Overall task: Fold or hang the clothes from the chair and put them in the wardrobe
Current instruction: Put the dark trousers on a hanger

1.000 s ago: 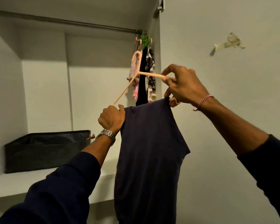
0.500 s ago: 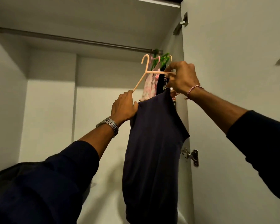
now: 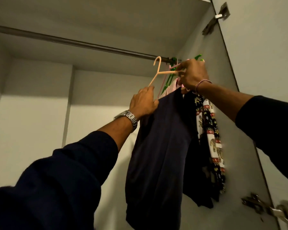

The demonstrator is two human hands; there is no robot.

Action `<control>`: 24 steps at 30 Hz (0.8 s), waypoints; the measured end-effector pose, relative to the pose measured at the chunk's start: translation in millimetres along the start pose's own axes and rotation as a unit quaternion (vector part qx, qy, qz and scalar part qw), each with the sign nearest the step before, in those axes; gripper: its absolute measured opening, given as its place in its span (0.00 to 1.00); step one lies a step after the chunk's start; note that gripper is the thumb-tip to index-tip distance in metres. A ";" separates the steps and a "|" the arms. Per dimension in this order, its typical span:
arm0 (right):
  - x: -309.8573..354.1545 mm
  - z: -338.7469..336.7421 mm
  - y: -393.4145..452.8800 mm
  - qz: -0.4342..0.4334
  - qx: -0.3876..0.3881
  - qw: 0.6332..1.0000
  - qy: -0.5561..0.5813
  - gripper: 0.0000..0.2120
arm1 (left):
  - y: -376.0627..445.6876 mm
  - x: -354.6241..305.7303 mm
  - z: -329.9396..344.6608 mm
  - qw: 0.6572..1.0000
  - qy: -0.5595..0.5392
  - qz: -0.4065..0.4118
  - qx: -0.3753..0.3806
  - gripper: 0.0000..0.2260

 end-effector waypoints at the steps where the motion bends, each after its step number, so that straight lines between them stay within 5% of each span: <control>1: -0.2 6.1 8.2 0.000 -0.005 1.000 -0.007 0.12 | 7.0 0.9 5.2 1.000 0.001 0.010 -0.005 0.23; 17: -35.7 47.1 141.5 0.015 -0.032 0.997 -0.062 0.09 | 127.1 31.2 36.7 0.997 0.042 0.048 -0.042 0.24; 24: -41.8 69.9 145.3 -0.003 0.044 0.996 -0.081 0.10 | 137.9 37.1 53.7 0.997 0.045 0.043 -0.040 0.22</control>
Point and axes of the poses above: each hand's wrist, its own y-axis towards the middle knuckle, its own z-axis out of the palm, x = y × z, the point moved 10 cm from there along y, towards the middle knuckle
